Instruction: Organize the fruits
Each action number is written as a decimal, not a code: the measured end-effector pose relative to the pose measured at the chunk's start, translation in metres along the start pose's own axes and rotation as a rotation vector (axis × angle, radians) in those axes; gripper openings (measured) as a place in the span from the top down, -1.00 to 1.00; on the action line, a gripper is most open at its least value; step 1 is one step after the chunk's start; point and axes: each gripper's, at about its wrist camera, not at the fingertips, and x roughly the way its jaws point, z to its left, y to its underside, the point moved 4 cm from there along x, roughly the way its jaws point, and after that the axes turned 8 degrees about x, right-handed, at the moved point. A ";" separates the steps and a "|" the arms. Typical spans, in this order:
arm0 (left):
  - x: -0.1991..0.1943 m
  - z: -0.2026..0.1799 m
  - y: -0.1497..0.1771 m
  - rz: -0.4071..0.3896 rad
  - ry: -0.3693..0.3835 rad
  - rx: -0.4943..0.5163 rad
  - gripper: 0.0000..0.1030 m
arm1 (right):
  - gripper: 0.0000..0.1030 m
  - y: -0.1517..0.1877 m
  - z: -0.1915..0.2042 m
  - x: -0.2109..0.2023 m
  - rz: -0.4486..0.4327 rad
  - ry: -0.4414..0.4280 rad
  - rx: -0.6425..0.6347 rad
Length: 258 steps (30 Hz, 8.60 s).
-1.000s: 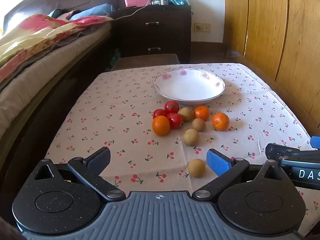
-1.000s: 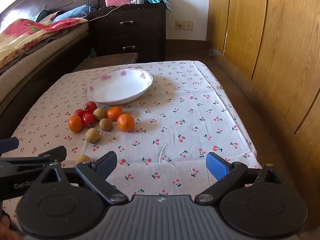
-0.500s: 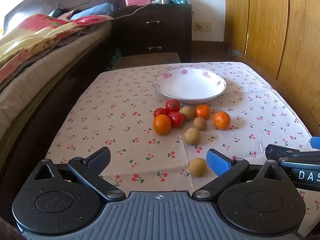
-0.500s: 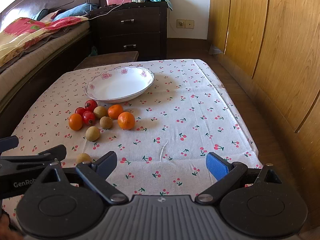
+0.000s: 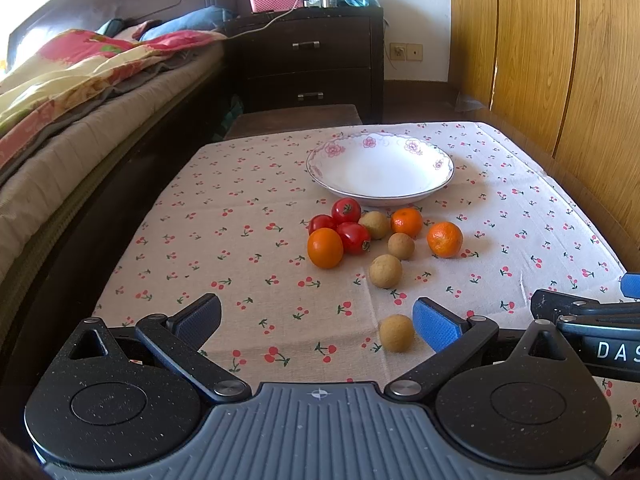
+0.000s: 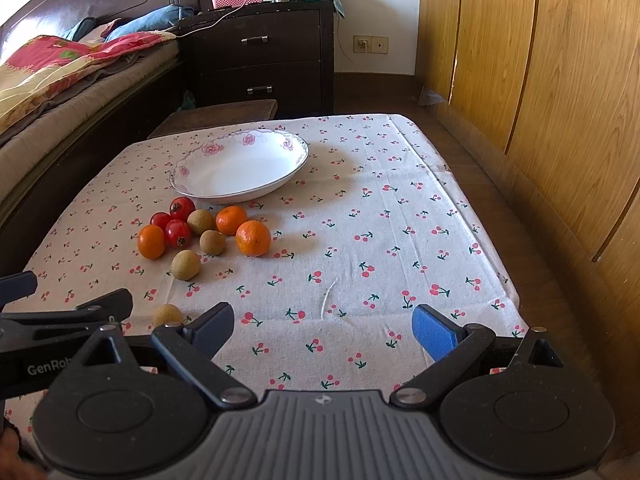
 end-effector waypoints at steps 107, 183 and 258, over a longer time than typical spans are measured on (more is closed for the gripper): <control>0.055 -0.032 0.006 0.077 0.227 0.069 0.14 | 0.14 -0.050 0.054 0.128 0.218 -0.216 -0.216; 0.160 0.012 -0.111 0.127 0.201 -0.094 0.40 | 0.40 -0.136 0.066 0.190 0.255 -0.209 -0.152; 0.074 0.043 -0.069 0.062 0.212 -0.063 -0.17 | 0.39 -0.092 0.075 0.097 0.247 -0.260 -0.099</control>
